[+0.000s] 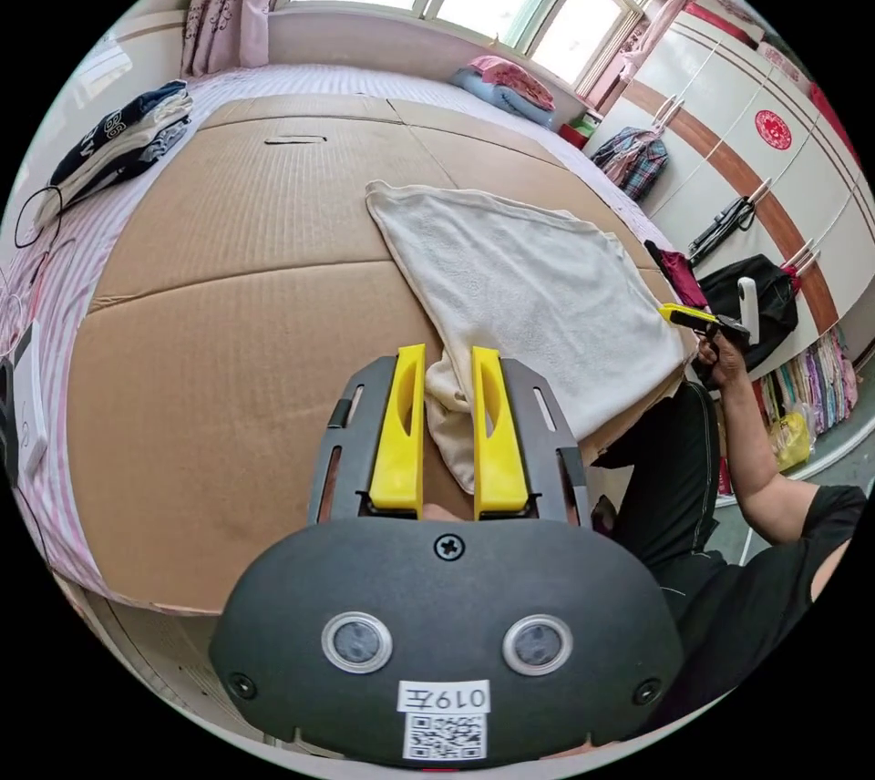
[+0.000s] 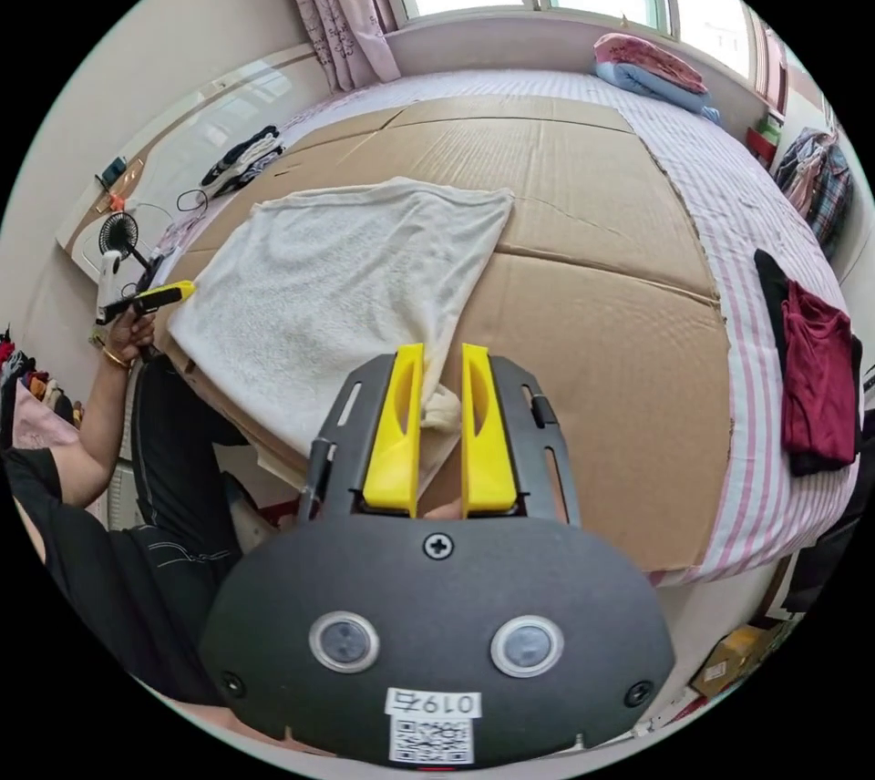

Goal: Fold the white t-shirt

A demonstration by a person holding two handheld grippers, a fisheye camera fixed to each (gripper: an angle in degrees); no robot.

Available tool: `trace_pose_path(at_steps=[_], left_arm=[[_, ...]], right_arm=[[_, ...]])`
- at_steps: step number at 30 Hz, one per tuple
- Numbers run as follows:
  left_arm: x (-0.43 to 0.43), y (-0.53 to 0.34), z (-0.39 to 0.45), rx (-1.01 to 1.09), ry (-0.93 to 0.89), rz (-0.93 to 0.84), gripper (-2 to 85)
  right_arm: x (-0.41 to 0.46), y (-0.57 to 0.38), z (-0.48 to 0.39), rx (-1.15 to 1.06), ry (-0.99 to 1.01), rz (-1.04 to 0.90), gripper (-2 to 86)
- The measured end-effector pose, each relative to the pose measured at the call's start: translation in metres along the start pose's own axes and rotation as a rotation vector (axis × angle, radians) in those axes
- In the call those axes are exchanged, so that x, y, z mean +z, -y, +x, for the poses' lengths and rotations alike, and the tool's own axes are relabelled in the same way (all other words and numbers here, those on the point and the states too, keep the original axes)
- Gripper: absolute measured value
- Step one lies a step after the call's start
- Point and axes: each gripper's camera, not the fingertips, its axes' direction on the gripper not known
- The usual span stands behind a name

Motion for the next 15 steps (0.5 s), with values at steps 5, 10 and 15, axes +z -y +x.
trace_pose_path(at_steps=[5,10,15], left_arm=[[-0.039,-0.016,0.013,-0.044,0.055,0.087,6.1],[-0.077,-0.055,0.005,-0.043,-0.071,0.237,4.4],[-0.085,-0.098,0.045,0.097,0.078,0.319,2.2]], right_arm=[[0.008,-0.022,-0.041,0.027,0.01,0.075,8.4],[-0.004,-0.06,-0.176,-0.178,0.052,0.32,7.1],[0.062,-0.093,-0.366,-0.381,0.037,0.494,3.7]])
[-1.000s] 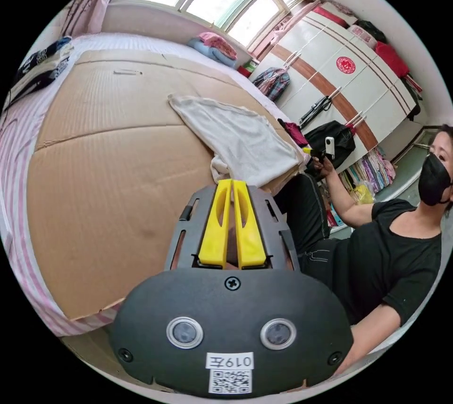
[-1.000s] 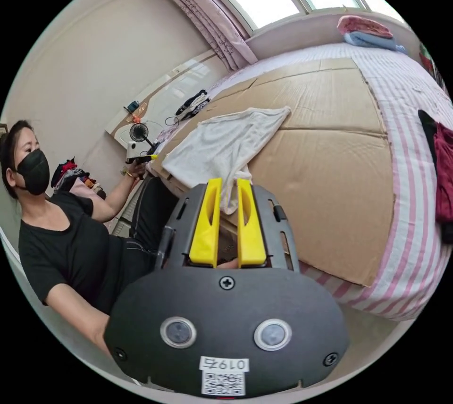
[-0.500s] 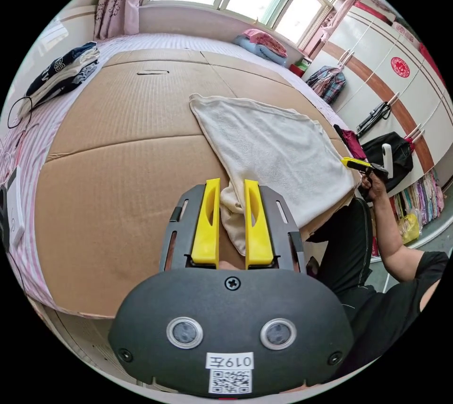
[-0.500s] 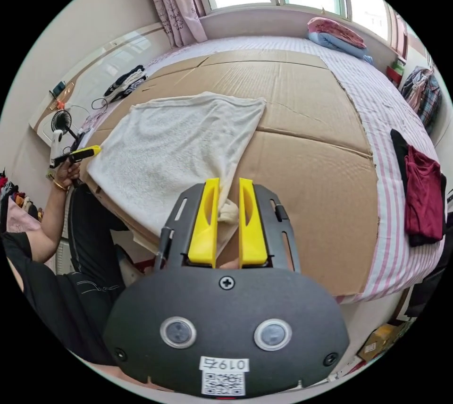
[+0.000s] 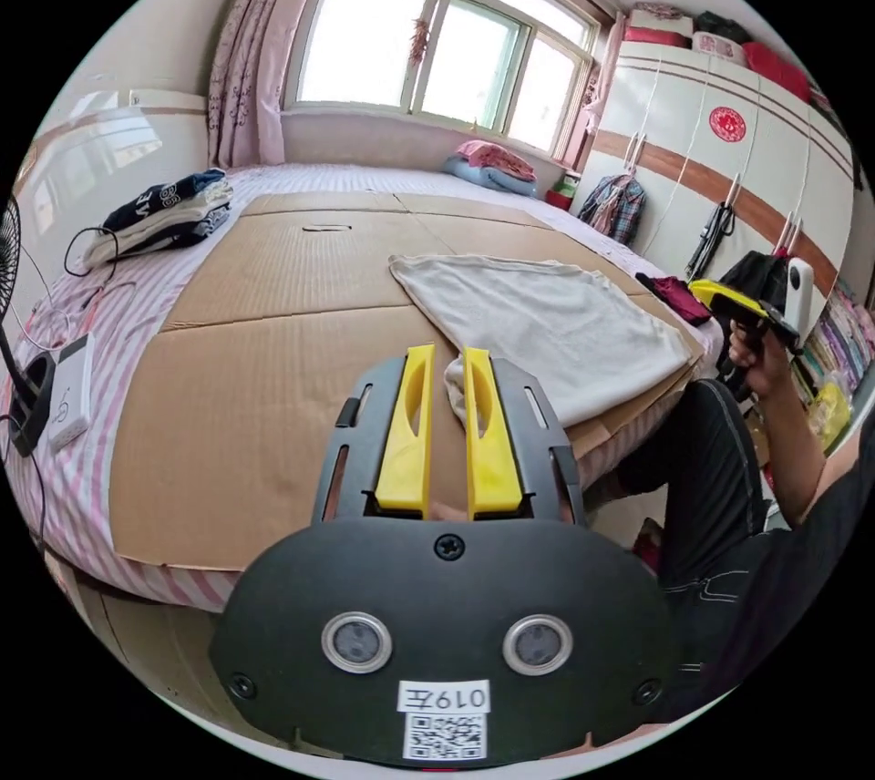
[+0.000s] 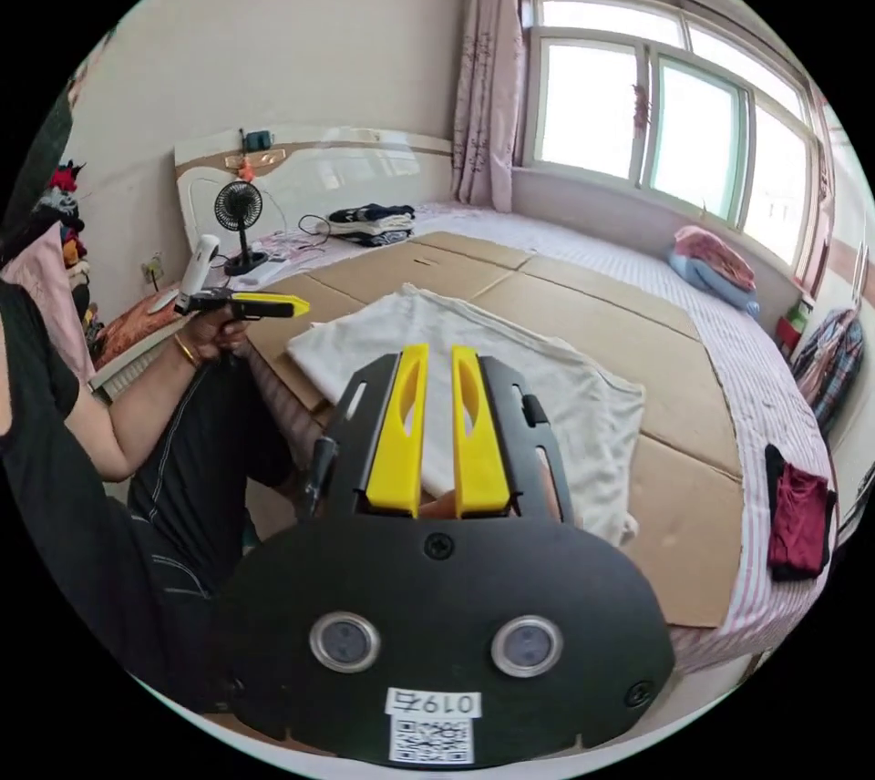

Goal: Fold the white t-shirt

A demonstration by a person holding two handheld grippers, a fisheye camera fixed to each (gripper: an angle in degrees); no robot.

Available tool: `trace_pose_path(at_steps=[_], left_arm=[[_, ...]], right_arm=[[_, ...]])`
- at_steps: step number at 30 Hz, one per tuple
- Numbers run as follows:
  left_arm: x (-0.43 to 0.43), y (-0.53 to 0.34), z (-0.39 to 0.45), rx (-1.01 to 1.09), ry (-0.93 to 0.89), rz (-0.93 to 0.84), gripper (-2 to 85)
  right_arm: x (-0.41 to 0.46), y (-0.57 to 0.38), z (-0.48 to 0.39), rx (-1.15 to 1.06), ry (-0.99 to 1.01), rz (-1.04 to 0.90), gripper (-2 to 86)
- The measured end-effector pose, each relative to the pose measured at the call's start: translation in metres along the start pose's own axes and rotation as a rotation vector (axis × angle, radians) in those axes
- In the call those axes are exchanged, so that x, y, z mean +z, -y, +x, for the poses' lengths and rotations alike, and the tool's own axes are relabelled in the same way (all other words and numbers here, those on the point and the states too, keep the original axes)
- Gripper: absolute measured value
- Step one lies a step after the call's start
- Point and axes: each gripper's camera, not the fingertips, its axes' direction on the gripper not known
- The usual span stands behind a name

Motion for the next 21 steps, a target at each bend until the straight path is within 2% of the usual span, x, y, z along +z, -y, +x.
trace_pose_path(at_steps=[2,4,7,10,15,19,21], left_arm=[[-0.006,-0.002,0.009,0.004,-0.02,0.021,1.9],[-0.013,-0.004,0.017,0.005,-0.019,0.057,1.8],[-0.024,-0.009,0.037,0.098,0.091,0.071,2.2],[-0.036,-0.012,0.06,0.287,0.153,0.079,2.9],[-0.028,0.003,0.088,0.764,0.159,-0.052,5.2],[-0.022,0.024,0.092,0.946,0.09,-0.064,5.0],[-0.02,0.037,0.098,1.027,0.023,-0.068,4.1]], right_arm=[[0.049,0.007,-0.066,-0.035,0.041,0.019,1.0],[0.095,0.017,-0.107,-0.084,0.113,-0.048,0.3],[0.168,0.027,-0.174,-0.147,0.217,-0.165,1.6],[0.227,0.026,-0.227,-0.156,0.139,-0.277,5.3],[0.285,0.013,-0.282,-0.087,0.056,-0.354,10.1],[0.331,-0.002,-0.333,-0.129,-0.098,-0.417,10.6],[0.347,-0.006,-0.347,-0.127,-0.101,-0.433,8.8]])
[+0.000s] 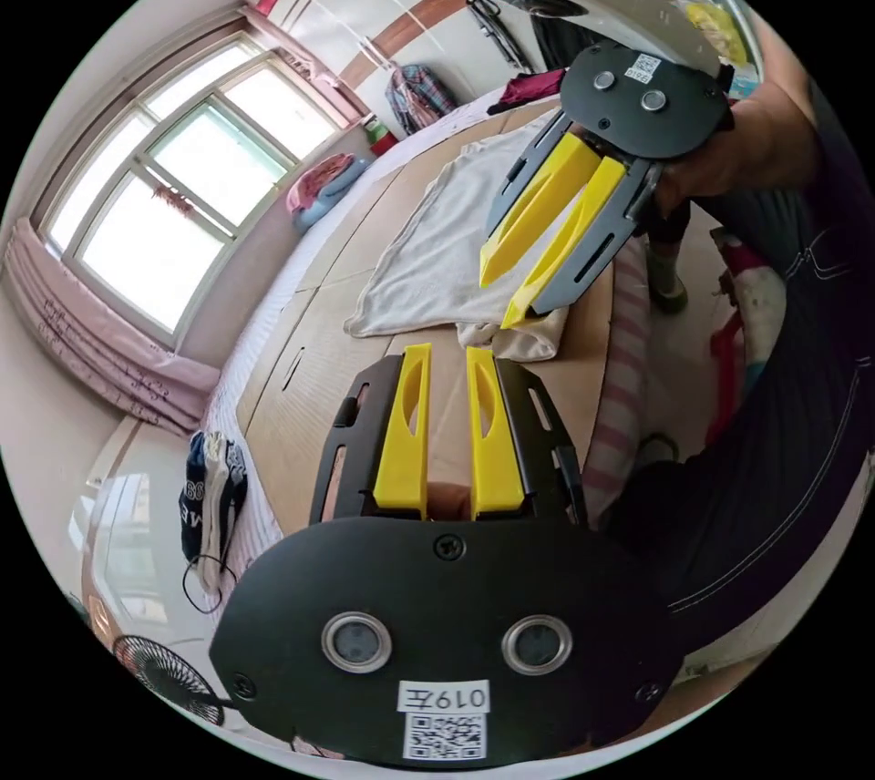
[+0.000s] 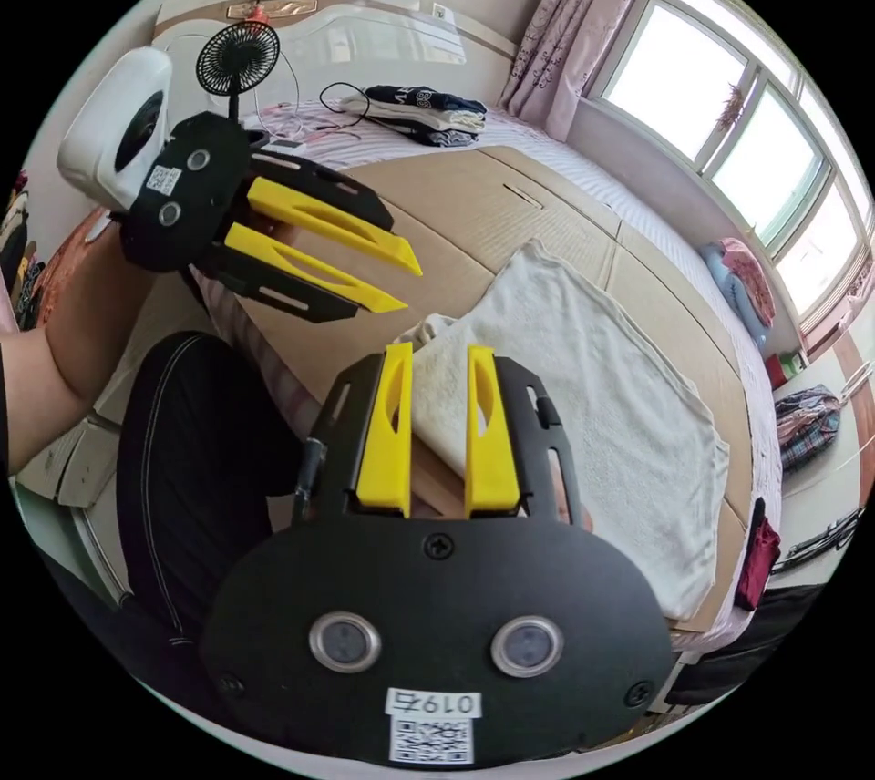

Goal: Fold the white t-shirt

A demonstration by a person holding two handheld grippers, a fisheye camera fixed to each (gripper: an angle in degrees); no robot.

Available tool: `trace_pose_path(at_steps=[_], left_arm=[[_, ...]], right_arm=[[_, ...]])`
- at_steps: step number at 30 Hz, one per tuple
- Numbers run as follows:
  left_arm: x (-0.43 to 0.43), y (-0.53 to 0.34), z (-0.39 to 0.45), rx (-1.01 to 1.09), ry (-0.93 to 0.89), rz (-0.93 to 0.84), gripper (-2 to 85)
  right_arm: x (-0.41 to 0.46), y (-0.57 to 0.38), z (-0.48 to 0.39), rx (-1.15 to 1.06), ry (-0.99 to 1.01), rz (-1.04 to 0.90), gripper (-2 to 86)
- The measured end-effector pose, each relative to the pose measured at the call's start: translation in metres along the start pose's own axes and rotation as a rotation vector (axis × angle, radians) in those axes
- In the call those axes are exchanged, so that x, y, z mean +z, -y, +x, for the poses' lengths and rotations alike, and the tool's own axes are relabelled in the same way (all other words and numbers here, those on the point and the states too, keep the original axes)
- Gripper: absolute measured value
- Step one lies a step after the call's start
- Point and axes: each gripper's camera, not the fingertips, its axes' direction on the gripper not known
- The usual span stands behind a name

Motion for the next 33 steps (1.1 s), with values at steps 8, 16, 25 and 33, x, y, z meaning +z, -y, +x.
trace_pose_path(at_steps=[8,16,25,33], left_arm=[[0.014,0.03,-0.007,0.109,-0.099,0.001,1.4],[0.008,0.036,-0.025,0.093,-0.135,-0.001,0.7],[0.018,0.046,-0.041,0.144,-0.168,-0.034,0.5],[0.022,0.047,-0.062,0.137,-0.187,-0.022,0.6]], right_arm=[[0.058,0.015,-0.033,0.039,0.073,-0.063,9.0],[0.099,0.019,-0.063,0.025,0.056,-0.074,6.8],[0.127,0.013,-0.069,0.059,0.041,-0.052,0.6],[0.142,0.005,-0.057,0.11,0.071,-0.023,-0.1]])
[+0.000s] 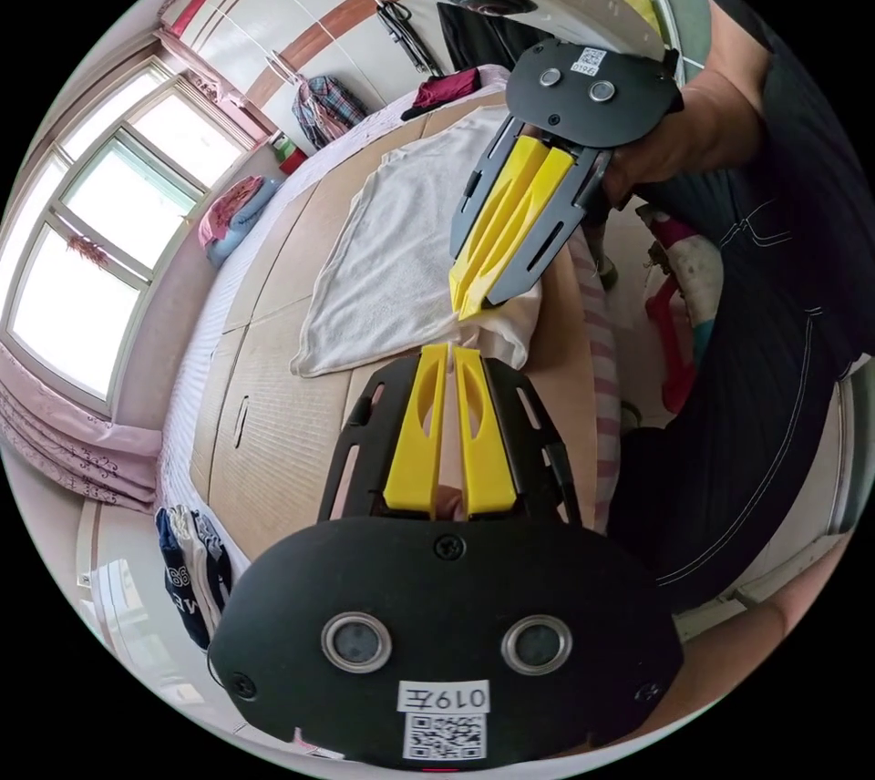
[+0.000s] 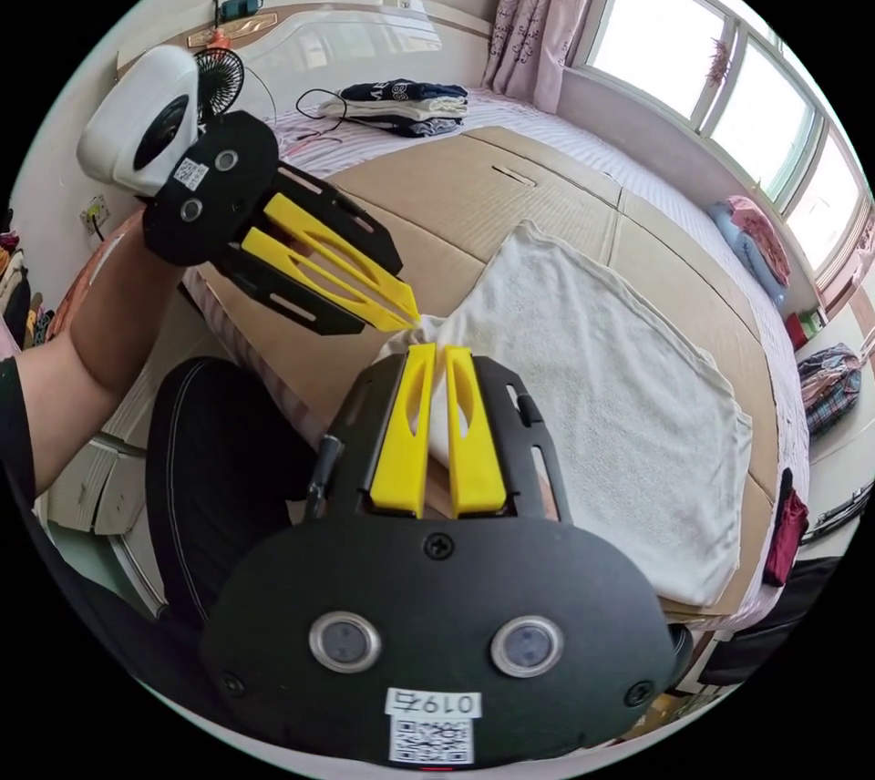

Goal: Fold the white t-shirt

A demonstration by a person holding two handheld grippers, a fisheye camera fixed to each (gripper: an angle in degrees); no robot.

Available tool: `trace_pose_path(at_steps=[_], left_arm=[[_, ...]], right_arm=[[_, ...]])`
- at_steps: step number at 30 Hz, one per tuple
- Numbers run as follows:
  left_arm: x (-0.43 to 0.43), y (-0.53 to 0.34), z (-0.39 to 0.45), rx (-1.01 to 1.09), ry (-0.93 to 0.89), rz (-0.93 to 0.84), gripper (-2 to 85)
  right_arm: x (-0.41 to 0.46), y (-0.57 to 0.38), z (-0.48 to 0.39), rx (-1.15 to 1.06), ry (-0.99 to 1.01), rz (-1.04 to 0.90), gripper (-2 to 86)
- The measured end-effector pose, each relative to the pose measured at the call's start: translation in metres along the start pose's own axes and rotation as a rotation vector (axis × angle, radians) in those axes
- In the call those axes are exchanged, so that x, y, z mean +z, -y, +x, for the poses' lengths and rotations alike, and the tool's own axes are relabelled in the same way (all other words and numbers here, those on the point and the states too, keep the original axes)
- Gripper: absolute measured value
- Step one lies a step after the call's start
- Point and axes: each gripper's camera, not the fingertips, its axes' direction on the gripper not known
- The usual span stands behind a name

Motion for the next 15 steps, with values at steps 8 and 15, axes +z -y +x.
trace_pose_path(at_steps=[8,15], left_arm=[[-0.016,-0.014,-0.026,-0.036,-0.056,0.042,1.1],[0.01,-0.002,-0.019,0.078,0.004,-0.103,1.4]], right_arm=[[0.006,-0.005,0.023,0.047,0.038,0.038,0.2],[0.014,-0.007,0.033,0.047,0.069,0.039,0.4]])
